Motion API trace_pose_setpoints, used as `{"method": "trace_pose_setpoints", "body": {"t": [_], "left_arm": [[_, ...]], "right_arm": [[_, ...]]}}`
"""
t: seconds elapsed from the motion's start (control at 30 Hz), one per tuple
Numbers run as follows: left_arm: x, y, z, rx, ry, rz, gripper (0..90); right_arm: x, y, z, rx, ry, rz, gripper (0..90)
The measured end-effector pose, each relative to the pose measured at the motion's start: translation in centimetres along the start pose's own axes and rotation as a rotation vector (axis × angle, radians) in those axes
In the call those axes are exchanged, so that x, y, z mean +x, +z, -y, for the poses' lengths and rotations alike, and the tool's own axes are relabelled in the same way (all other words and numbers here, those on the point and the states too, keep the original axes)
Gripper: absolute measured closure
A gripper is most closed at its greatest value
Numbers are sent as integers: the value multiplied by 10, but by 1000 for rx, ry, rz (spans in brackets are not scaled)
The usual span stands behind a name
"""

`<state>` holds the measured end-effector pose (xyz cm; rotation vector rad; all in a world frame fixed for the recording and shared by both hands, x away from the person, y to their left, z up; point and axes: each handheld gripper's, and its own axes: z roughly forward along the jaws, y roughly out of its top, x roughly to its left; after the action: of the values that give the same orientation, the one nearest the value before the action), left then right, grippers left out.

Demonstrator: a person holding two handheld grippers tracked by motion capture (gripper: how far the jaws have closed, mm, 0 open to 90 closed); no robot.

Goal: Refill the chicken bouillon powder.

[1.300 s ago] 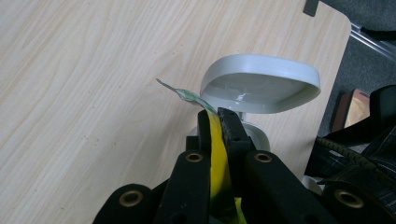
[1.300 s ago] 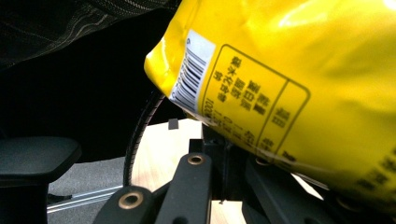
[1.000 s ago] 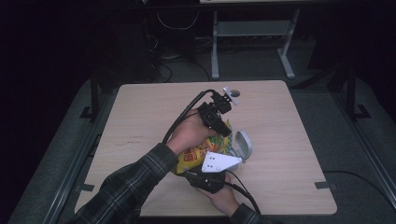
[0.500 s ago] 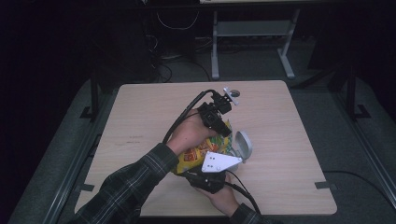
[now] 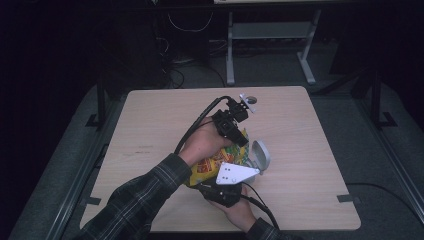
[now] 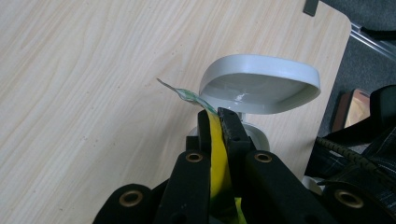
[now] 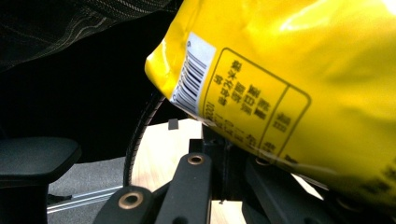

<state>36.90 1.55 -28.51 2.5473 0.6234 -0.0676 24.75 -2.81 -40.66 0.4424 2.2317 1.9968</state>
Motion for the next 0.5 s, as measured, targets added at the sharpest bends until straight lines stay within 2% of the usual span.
{"method": "trace_pose_setpoints", "body": {"t": [0.5], "left_arm": [[-1,-1,-2,-11,6,-7,900]], "right_arm": [[-1,-1,-1,2,-5,2,900]]}}
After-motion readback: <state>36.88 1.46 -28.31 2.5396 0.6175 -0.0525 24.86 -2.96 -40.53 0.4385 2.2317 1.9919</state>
